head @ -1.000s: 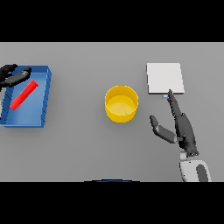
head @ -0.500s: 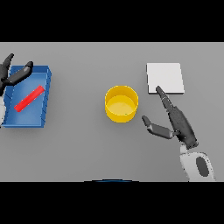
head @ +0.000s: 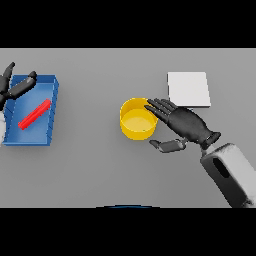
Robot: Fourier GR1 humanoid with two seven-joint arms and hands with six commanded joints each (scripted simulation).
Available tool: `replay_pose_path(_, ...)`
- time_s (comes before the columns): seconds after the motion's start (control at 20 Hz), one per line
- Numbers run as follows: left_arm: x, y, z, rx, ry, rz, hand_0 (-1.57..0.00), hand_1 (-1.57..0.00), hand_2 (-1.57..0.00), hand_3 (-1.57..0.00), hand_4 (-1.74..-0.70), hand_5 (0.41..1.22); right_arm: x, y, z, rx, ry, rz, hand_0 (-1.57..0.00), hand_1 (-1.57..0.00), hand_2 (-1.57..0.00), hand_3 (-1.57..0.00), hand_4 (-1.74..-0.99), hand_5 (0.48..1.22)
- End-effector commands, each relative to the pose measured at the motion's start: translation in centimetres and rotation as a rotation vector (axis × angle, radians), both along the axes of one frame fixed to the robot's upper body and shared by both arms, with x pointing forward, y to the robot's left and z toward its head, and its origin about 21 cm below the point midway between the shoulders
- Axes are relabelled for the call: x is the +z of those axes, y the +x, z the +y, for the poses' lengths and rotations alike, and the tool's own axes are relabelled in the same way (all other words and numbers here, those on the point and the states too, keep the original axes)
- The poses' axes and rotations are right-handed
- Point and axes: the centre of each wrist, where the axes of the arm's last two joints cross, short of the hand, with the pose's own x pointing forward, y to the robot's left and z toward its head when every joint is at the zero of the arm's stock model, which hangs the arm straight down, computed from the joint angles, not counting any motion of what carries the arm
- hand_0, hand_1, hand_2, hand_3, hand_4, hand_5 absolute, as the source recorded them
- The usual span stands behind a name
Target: Pick up the red beaker and tilt it to pour out 1 green nut into yellow bowl. Pick up the yellow bowl and place it on the metallic measuring scale.
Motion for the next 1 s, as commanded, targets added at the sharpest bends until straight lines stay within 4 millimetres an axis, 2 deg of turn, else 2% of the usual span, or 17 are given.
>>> replay_pose_path(0.0, -0.3, -0.2, 0.0, -0.010, 0.000, 0.005, 0.00, 0.00, 0.00, 0.00, -0.81, 0.687, 0.3, 0.4, 0.4, 0.026, -0.039, 0.000, 0.00, 0.00, 0.00, 0.00, -1.167, 0.639)
replay_pose_path(0.35, -0.1, 0.0, 0.4, -0.011, -0.001, 0.001, 0.00, 0.00, 0.00, 0.00, -0.81, 0.696, -0.4, 3.4, 3.5, 0.181, -0.249, 0.031, 0.00, 0.00, 0.00, 0.00, -1.157, 0.644)
replay_pose_path(0.55, 0.0, -0.1, 0.5, -0.011, 0.001, 0.011, 0.00, 0.00, 0.00, 0.00, -0.81, 0.701, -0.9, 4.1, 5.0, 0.247, -0.352, 0.074, 0.00, 0.00, 0.00, 0.00, -1.159, 0.663)
replay_pose_path(0.75, -0.3, -0.4, 0.7, -0.020, 0.004, 0.008, 0.00, 0.00, 0.00, 0.00, -0.80, 0.703, -0.9, 5.0, 6.0, 0.263, -0.440, 0.108, 0.00, 0.00, 0.00, 0.00, -1.174, 0.674)
replay_pose_path(0.95, -0.1, -0.1, 1.1, -0.009, 0.020, 0.015, 0.00, 0.00, 0.00, 0.00, -0.80, 0.704, -2.2, 5.5, 6.2, 0.273, -0.484, 0.147, 0.00, 0.00, 0.00, -0.01, -1.186, 0.684)
